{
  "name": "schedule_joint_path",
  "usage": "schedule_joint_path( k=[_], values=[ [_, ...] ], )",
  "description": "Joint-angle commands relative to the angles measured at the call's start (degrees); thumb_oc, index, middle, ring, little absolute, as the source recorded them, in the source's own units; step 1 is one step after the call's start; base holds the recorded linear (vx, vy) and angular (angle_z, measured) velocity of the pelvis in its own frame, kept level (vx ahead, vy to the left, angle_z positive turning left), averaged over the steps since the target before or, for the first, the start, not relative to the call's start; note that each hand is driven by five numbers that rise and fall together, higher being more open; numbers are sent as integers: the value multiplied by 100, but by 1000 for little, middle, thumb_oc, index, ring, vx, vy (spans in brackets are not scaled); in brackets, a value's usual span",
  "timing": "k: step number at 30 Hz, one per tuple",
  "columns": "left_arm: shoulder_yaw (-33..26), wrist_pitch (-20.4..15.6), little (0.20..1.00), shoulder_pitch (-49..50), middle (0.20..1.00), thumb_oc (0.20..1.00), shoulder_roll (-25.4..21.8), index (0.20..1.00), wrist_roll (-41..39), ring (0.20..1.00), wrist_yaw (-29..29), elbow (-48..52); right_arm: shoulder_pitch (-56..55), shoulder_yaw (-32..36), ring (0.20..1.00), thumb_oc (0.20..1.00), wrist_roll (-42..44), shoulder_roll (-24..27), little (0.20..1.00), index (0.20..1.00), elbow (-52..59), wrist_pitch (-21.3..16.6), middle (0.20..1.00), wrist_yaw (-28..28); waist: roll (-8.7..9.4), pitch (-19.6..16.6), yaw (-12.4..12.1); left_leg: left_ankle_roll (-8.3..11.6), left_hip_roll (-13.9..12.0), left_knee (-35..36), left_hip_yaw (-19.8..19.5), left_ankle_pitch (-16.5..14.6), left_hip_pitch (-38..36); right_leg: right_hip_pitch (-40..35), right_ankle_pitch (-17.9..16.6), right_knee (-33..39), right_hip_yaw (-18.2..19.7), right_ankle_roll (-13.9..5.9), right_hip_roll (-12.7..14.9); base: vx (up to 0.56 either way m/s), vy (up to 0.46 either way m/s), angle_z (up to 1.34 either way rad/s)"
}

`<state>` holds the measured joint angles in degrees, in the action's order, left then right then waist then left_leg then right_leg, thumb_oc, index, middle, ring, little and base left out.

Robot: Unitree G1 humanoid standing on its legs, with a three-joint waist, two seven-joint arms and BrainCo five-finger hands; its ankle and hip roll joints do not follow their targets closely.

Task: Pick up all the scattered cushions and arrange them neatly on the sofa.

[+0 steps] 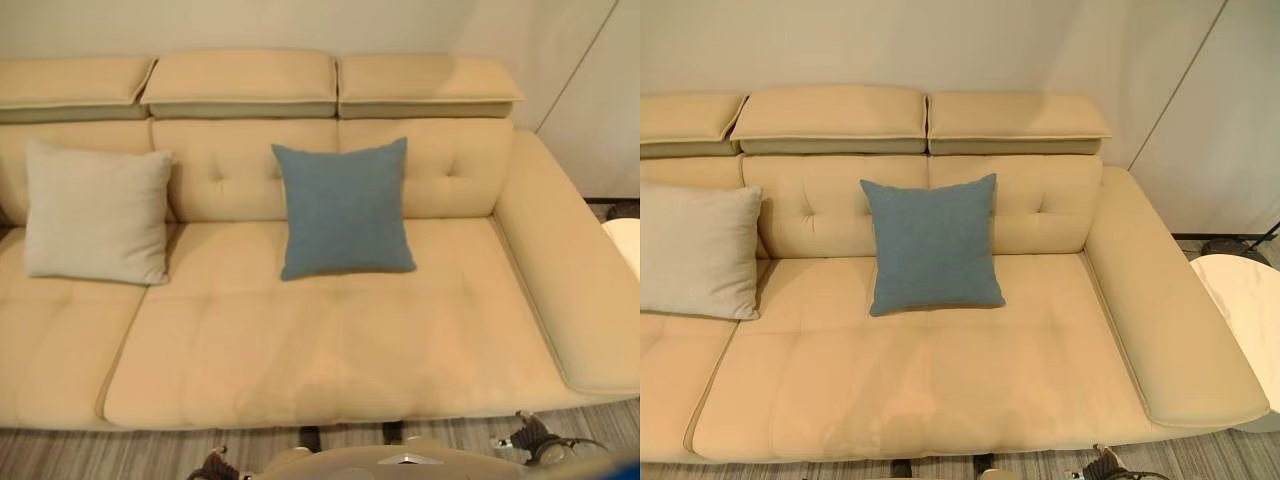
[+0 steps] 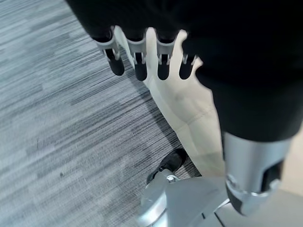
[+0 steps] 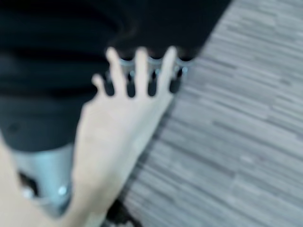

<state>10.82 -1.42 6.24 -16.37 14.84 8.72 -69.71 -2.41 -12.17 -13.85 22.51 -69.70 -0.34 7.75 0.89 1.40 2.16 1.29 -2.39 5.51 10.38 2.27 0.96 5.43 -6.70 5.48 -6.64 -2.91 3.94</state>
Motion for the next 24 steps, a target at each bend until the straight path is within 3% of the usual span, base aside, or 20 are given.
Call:
schedule_joint_path(
  k=[1, 4, 7, 9, 10, 12, 14, 17, 19, 24],
  values=[
    [-87, -5, 1000, -267, 1000, 1000, -240, 1000, 57, 1000, 98, -81, 283, 83, 1000, 1000, 125, -67, 1000, 1000, -214, 57, 1000, 153, 196, 190, -18, 244, -56, -82, -62, -243, -147, -398, 676, -295, -56, -495, 154, -14, -45, 0],
    [-124, -3, 1000, -299, 1000, 1000, -285, 1000, -29, 1000, 117, -31, 237, 110, 1000, 1000, 201, -100, 1000, 1000, -216, 66, 1000, 156, 193, 236, -8, 272, -100, -91, -74, -220, -153, -428, 713, -287, -55, -464, 117, -88, -89, 0],
    [-135, -84, 1000, -535, 1000, 1000, -461, 1000, -394, 1000, 217, 192, 317, 154, 1000, 1000, 420, -51, 1000, 1000, -167, 47, 1000, 260, 174, 452, 43, 451, -277, -243, -162, 118, 335, -322, 798, -188, -75, -334, -31, -300, -162, 35],
    [-65, -95, 1000, -607, 1000, 1000, -465, 1000, -394, 1000, 234, 235, 371, 118, 1000, 1000, 419, -8, 1000, 1000, -193, 52, 1000, 313, 209, 538, 19, 471, -309, -597, -264, 102, 585, -291, 779, -151, -91, -304, -4, -265, -39, 73],
    [-42, -55, 1000, -812, 1000, 1000, -467, 1000, -429, 1000, 215, 195, 438, 39, 1000, 1000, 350, 40, 1000, 1000, -230, 68, 1000, 315, 269, 642, 41, 401, -204, -1120, -504, -311, 633, -128, 681, -237, -25, -285, 59, -287, 20, 29],
    [-58, -32, 1000, -832, 1000, 1000, -356, 1000, -458, 1000, 180, 132, 509, 75, 1000, 1000, 321, 108, 1000, 1000, -237, 94, 1000, 319, 341, 610, 154, 359, -20, -1779, -721, -823, 501, 67, 471, -254, 85, -301, 173, -254, 131, -20],
    [-40, -41, 1000, -860, 1000, 1000, -303, 1000, -492, 1000, 156, 121, 530, 55, 1000, 1000, 277, 139, 1000, 1000, -233, 119, 1000, 311, 362, 570, 221, 349, -38, -2296, -859, -815, 471, 187, 390, -257, 122, -288, 221, -162, 181, -3],
    [38, -57, 1000, -869, 1000, 1000, -187, 1000, -567, 1000, 159, 143, 529, 54, 1000, 1000, 265, 89, 1000, 1000, -266, 149, 1000, 271, 266, 479, 315, 346, -48, -1746, -927, -937, 30, 319, 284, -339, 193, -361, 216, -64, 220, 2],
    [87, -34, 1000, -920, 1000, 1000, -167, 1000, -581, 1000, 131, 72, 571, 72, 1000, 1000, 213, -15, 1000, 1000, -330, 237, 1000, 231, 292, 488, 361, 216, 123, -1248, -839, -1194, -162, 540, 86, -432, 230, -505, 421, -179, 315, -5],
    [113, -30, 1000, -1116, 1000, 1000, -265, 1000, -568, 1000, 185, 82, 822, -139, 1000, 1000, 10, -192, 1000, 1000, -320, 354, 1000, 217, 314, 728, 270, 22, 282, -802, -598, -1027, -180, 964, -154, -652, 25, -766, 747, -238, 222, -35]
  ],
)
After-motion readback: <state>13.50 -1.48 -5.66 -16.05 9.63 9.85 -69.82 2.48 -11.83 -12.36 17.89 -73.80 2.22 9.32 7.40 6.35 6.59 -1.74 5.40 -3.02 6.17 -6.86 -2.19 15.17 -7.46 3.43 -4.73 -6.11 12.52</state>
